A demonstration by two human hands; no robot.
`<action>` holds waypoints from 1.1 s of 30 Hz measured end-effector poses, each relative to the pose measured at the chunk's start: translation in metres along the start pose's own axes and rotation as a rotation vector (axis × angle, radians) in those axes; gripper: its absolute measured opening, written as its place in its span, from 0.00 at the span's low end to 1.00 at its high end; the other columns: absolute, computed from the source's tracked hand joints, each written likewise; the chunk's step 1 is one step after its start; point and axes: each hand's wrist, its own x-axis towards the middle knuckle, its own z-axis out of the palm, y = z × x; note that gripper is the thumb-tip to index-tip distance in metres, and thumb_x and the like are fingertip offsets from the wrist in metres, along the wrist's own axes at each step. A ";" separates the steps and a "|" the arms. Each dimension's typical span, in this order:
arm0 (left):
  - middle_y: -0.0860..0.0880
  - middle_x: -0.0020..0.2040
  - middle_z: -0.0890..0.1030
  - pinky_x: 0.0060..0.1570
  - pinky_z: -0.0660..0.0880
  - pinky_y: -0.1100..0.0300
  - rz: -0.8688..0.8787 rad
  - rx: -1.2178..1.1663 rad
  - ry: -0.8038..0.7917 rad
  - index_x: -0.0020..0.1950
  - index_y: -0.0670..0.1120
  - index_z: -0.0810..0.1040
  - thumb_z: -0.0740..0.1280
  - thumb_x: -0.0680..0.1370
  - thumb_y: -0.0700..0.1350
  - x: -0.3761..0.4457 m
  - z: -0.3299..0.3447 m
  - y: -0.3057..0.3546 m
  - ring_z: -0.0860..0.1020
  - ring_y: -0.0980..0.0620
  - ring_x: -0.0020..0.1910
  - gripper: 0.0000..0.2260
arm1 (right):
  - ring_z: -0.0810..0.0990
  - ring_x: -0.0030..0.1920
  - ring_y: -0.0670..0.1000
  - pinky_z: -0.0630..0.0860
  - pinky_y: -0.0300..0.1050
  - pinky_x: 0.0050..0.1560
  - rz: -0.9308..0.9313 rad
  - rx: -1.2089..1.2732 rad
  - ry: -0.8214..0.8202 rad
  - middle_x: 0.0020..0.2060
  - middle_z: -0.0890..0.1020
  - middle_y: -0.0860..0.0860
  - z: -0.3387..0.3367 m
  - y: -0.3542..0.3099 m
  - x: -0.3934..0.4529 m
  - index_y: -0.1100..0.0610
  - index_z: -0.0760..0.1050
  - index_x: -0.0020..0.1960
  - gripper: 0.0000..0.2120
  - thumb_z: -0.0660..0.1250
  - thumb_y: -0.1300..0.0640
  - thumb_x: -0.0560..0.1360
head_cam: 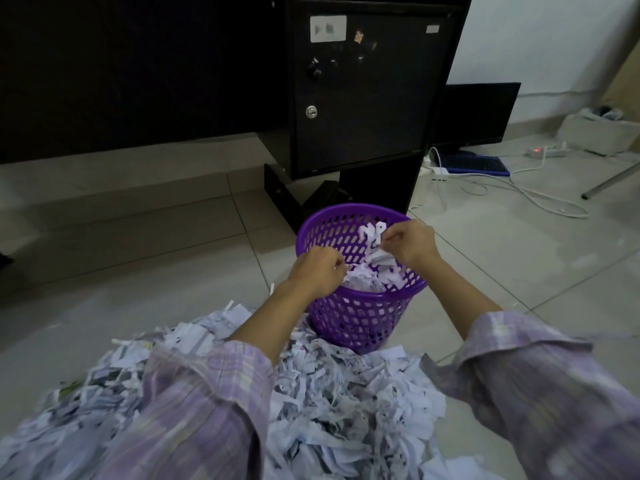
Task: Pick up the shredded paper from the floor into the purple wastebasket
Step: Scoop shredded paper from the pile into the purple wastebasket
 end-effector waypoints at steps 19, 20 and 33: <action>0.42 0.56 0.80 0.50 0.75 0.52 -0.138 0.157 0.026 0.55 0.42 0.79 0.59 0.79 0.42 -0.162 0.011 -0.037 0.78 0.41 0.54 0.11 | 0.79 0.46 0.49 0.70 0.31 0.49 -0.125 0.039 -0.313 0.43 0.83 0.53 0.031 -0.032 -0.167 0.62 0.83 0.49 0.08 0.65 0.66 0.75; 0.42 0.58 0.79 0.52 0.75 0.52 -0.158 0.181 -0.006 0.57 0.42 0.78 0.59 0.79 0.43 -0.176 0.019 -0.044 0.78 0.41 0.56 0.12 | 0.79 0.48 0.50 0.69 0.31 0.47 -0.107 0.021 -0.373 0.45 0.83 0.53 0.045 -0.028 -0.181 0.61 0.82 0.50 0.08 0.65 0.64 0.76; 0.41 0.63 0.75 0.58 0.72 0.55 -0.257 -0.120 -0.340 0.68 0.40 0.68 0.60 0.81 0.46 -0.276 0.099 -0.107 0.74 0.44 0.60 0.17 | 0.51 0.76 0.58 0.51 0.57 0.75 -0.172 -0.409 -0.818 0.76 0.53 0.57 0.183 0.001 -0.322 0.45 0.42 0.78 0.52 0.72 0.41 0.67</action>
